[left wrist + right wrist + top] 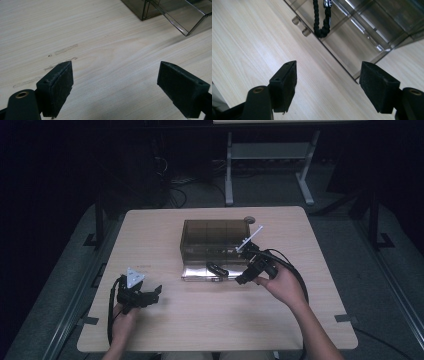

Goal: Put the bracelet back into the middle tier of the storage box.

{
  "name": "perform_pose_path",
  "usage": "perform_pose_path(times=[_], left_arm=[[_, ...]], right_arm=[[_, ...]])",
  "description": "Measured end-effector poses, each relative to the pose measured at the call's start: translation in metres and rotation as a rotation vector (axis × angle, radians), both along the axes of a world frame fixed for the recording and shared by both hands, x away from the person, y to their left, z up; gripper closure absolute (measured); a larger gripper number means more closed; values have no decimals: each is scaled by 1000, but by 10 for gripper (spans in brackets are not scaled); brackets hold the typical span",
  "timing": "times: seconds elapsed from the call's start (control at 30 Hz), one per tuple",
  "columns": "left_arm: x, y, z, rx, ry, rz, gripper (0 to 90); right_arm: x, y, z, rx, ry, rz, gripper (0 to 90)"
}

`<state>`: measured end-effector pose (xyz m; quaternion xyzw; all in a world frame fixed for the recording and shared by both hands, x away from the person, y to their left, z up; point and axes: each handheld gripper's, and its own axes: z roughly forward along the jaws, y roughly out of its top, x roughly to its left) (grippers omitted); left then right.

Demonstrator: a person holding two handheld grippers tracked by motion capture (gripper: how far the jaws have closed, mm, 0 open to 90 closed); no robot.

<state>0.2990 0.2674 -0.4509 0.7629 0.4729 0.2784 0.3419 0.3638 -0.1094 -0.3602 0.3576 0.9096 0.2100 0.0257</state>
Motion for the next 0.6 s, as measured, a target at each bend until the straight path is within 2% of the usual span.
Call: perform_pose_path(times=[0.6], left_arm=[[0, 0, 0, 8, 0, -3, 130]], right_arm=[[-11, -21, -16, 8, 1, -35, 269]])
